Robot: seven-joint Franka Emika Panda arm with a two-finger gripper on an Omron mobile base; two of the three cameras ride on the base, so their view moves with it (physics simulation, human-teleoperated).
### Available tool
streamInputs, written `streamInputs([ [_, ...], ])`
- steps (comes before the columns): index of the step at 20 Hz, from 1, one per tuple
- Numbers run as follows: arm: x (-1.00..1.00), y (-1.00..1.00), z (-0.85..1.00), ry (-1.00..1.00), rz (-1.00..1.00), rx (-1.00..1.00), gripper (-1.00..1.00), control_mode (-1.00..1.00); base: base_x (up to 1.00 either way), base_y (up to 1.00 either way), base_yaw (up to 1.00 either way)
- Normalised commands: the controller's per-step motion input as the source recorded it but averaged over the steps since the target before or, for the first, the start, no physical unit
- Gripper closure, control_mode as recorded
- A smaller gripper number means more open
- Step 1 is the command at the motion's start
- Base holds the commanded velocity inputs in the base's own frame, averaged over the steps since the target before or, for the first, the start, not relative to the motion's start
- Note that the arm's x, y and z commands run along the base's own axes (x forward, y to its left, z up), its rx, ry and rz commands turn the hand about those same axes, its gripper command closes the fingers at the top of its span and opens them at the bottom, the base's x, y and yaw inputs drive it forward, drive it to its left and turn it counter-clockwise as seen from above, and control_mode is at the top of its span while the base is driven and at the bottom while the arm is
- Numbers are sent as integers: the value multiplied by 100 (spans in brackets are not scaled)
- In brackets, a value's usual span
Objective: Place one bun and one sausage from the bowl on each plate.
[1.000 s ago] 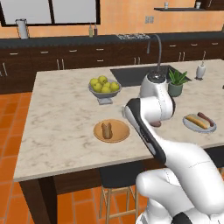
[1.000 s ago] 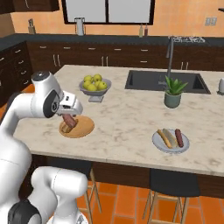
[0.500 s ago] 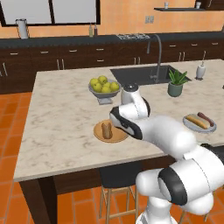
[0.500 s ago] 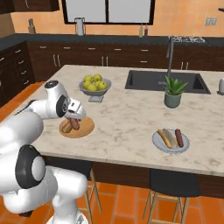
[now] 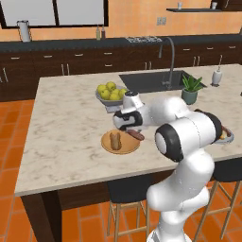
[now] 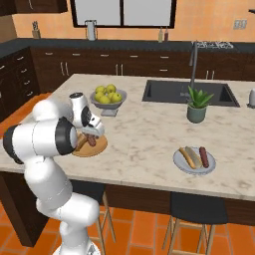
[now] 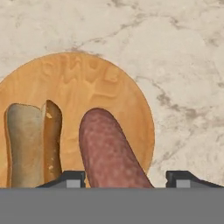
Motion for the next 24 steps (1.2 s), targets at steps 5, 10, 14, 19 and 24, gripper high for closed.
streamInputs([
  [5,17,6,-59,-13,-4,0,100,-100,0,0,0],
  [10,21,3,-51,-16,-6,2,-100,-100,0,0,0],
  [14,43,3,-10,-1,-7,7,-100,-100,0,0,0],
  [19,31,0,31,7,-5,4,-100,-100,0,0,0],
  [24,-31,0,94,3,-1,0,-100,-100,0,0,0],
])
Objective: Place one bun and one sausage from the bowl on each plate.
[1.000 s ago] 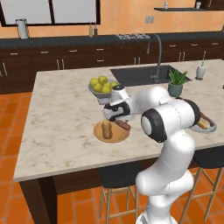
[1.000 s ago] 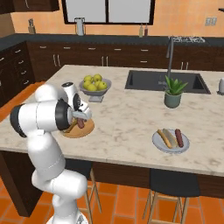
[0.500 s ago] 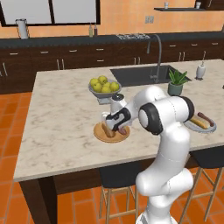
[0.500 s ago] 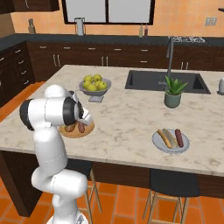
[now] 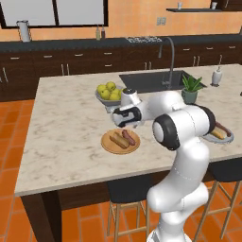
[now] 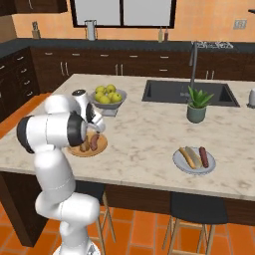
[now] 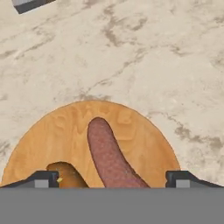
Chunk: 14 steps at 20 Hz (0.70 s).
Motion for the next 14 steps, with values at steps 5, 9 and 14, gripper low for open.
streamInputs([
  [5,-97,-16,93,22,0,3,-100,-100,0,0,0],
  [9,-100,-69,57,23,0,0,-100,-100,0,0,0],
  [14,-100,-100,10,15,-2,7,-100,-100,0,0,0],
])
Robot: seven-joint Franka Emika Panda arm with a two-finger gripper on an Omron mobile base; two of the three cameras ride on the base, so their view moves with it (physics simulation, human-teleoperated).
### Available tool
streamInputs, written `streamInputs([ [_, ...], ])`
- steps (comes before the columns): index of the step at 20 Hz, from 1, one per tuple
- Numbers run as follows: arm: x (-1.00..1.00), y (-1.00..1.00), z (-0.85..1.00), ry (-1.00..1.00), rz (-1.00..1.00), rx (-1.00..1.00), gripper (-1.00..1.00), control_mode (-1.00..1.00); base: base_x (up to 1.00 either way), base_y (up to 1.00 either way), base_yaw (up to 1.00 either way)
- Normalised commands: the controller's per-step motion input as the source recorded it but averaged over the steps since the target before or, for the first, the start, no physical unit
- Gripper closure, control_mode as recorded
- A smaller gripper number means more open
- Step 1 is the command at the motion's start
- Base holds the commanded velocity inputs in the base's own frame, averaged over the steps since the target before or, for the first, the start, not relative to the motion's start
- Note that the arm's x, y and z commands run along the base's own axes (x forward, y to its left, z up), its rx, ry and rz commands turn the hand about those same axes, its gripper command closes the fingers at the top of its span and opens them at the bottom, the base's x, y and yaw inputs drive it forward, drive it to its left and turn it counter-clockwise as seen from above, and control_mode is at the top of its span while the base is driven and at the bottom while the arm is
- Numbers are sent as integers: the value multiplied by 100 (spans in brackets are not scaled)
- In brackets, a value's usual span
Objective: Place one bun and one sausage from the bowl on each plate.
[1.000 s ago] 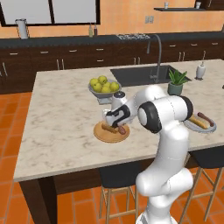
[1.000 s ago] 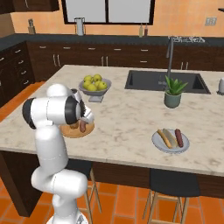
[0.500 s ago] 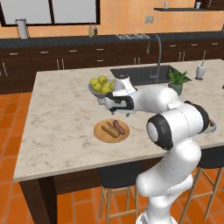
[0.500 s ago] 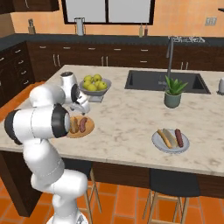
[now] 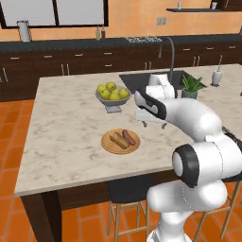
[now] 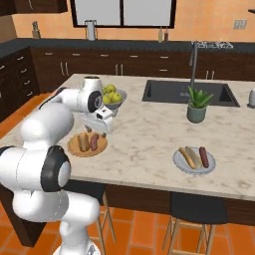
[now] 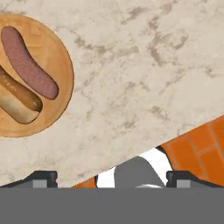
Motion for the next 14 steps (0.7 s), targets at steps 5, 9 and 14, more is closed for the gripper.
streamInputs([
  [5,-100,-100,0,-7,-3,13,-100,-100,0,0,0],
  [9,-100,-99,-1,-20,-6,4,-100,-100,0,0,0],
  [14,-95,-77,-16,-24,-6,-4,-100,-100,0,0,0],
])
